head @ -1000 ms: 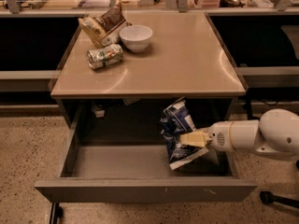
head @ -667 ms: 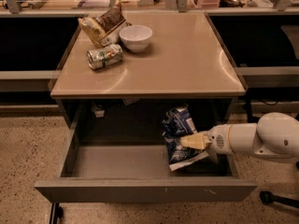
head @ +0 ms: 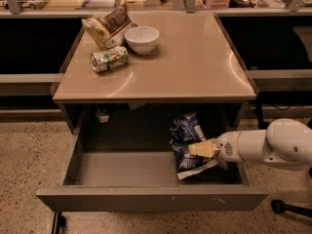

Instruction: Place blue chip bag into top drawer

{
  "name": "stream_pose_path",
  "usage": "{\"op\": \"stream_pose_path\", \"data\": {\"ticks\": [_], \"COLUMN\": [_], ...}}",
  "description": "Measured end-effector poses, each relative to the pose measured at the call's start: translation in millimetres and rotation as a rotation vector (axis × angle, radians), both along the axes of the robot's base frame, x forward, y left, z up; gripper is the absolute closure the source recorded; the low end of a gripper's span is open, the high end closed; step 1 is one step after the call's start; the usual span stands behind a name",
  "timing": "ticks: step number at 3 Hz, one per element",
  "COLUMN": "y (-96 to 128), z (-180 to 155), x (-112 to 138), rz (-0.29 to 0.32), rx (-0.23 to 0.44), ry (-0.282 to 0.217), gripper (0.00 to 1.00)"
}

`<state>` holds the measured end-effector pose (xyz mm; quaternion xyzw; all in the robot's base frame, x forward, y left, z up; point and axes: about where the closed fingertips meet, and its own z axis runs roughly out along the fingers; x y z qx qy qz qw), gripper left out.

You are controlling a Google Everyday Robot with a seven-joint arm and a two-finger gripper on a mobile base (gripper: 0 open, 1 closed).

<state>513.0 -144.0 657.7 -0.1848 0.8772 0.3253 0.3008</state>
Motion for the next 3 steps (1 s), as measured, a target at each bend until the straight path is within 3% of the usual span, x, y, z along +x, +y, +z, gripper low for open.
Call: {"op": "stream_pose_path", "data": {"ticks": [3], "y": [0.1], "z": [0.0], "x": [0.0], "rz": [0.000], "rx": [0.000], "ry": [0.000], "gripper": [0.11]}}
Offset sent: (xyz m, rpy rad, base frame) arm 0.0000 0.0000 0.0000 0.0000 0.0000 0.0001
